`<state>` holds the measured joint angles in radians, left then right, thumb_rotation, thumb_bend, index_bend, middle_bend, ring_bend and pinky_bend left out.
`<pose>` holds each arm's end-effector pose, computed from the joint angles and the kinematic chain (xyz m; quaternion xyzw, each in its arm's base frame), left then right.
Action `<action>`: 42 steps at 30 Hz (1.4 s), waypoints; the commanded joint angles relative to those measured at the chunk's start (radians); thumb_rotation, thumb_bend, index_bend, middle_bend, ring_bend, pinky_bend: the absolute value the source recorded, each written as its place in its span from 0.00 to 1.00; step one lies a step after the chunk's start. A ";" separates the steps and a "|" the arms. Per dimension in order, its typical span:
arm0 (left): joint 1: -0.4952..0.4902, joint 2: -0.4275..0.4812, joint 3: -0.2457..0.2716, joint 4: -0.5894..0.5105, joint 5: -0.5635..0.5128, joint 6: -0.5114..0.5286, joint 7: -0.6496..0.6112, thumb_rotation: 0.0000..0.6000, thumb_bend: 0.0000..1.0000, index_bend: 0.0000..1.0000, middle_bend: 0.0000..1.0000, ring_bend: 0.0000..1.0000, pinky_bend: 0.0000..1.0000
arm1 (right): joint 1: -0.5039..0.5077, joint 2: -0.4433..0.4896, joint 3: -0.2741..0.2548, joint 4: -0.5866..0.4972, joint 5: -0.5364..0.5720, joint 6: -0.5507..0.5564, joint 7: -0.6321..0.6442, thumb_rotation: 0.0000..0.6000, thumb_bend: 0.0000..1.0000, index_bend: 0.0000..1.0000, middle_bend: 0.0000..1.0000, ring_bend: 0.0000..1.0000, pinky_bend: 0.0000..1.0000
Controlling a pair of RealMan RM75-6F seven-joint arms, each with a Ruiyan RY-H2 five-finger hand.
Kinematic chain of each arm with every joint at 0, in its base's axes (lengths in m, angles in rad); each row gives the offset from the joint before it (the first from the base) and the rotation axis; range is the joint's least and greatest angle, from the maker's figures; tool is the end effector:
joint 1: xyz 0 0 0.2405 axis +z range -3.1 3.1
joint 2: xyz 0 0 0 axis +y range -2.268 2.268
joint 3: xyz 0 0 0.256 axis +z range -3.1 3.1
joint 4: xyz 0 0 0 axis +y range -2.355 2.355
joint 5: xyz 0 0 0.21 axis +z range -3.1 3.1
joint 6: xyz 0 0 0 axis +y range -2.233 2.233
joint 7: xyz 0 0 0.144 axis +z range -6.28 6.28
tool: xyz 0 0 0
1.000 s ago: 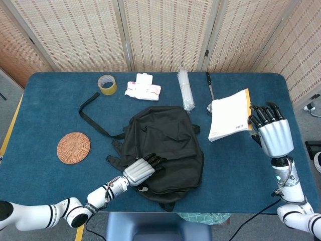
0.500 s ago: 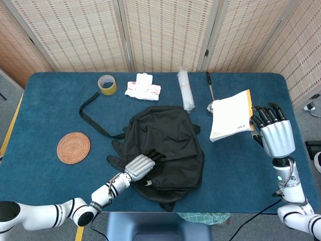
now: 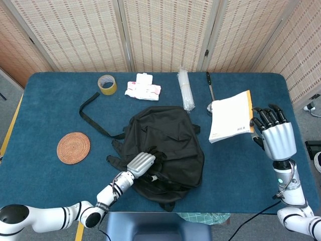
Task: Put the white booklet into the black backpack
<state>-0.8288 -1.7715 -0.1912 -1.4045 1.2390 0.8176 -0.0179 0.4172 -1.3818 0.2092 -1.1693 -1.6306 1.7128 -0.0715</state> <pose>-0.0750 0.3101 -0.0962 -0.7344 -0.4865 -0.4258 0.2067 -0.2428 -0.3003 0.1592 0.5923 -0.0849 0.5365 0.5951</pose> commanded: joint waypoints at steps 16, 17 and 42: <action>-0.128 0.050 -0.229 0.026 -0.406 -0.062 0.102 1.00 0.50 0.65 0.30 0.25 0.00 | -0.072 0.111 -0.049 -0.361 -0.187 0.173 0.144 1.00 0.57 0.71 0.40 0.41 0.32; -0.141 0.051 -0.238 0.035 -0.436 -0.066 0.113 1.00 0.50 0.65 0.30 0.25 0.00 | -0.074 0.115 -0.054 -0.376 -0.197 0.173 0.145 1.00 0.57 0.71 0.40 0.42 0.32; -0.332 0.051 -0.289 0.202 -0.873 -0.099 0.231 1.00 0.50 0.65 0.30 0.25 0.00 | -0.048 0.022 -0.193 -0.484 -0.360 -0.005 0.241 1.00 0.57 0.72 0.40 0.43 0.37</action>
<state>-1.1561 -1.7213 -0.4817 -1.2067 0.3718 0.7213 0.2108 0.3646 -1.3492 0.0234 -1.6606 -1.9898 1.7187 0.1621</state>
